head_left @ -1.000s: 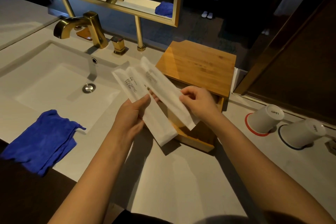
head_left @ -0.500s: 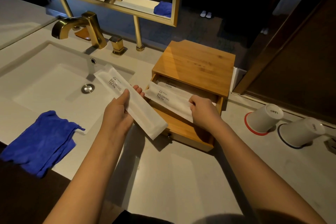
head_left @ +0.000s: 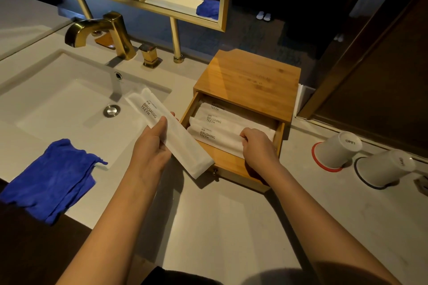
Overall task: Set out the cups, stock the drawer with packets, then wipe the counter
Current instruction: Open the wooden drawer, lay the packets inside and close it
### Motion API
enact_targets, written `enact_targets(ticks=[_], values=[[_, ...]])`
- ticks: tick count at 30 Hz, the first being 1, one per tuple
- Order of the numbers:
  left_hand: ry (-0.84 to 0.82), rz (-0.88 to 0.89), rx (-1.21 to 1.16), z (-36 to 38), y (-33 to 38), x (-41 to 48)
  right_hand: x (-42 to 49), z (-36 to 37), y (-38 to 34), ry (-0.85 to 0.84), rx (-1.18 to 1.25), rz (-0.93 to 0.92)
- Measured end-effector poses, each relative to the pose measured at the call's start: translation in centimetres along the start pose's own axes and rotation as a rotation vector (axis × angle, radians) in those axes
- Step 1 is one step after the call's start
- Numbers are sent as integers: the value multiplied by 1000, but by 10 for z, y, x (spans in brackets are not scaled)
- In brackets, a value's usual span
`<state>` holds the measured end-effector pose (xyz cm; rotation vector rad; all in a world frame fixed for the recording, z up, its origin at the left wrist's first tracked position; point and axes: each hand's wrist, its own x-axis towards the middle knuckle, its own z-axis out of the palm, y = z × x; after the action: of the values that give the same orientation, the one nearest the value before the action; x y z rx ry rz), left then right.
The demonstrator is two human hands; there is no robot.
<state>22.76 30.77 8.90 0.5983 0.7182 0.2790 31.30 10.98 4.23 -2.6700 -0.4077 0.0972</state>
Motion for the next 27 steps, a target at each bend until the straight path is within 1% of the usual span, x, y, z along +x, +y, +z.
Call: enact_targets(ticks=[3,6,10,12,17,19,20,23,27], values=[[3,-9,-25,1,-1,-1,4,0,-3,19,-10,1],[-5,-22,-13,2,-2,-1,6,-1,-3,60,-74,-38],[-4,-25,-14,2,-1,-1,8,-1,0,-16,-112,-87],[-3,-29,-13,2,-1,-1,8,0,1,-16,-121,-99],[4,-22,-8,0,-2,1,1,6,-5,107,-151,-55],[-1,-24,-10,-1,-2,2,0,6,-7,177,-143,-73],[-4,-24,-9,0,-3,2,-1,6,-9,182,-143,-98],[-2,-23,-9,1,-3,1,-1,9,-11,87,-183,-187],[3,-21,-8,0,-2,1,2,10,-12,13,-166,-158]])
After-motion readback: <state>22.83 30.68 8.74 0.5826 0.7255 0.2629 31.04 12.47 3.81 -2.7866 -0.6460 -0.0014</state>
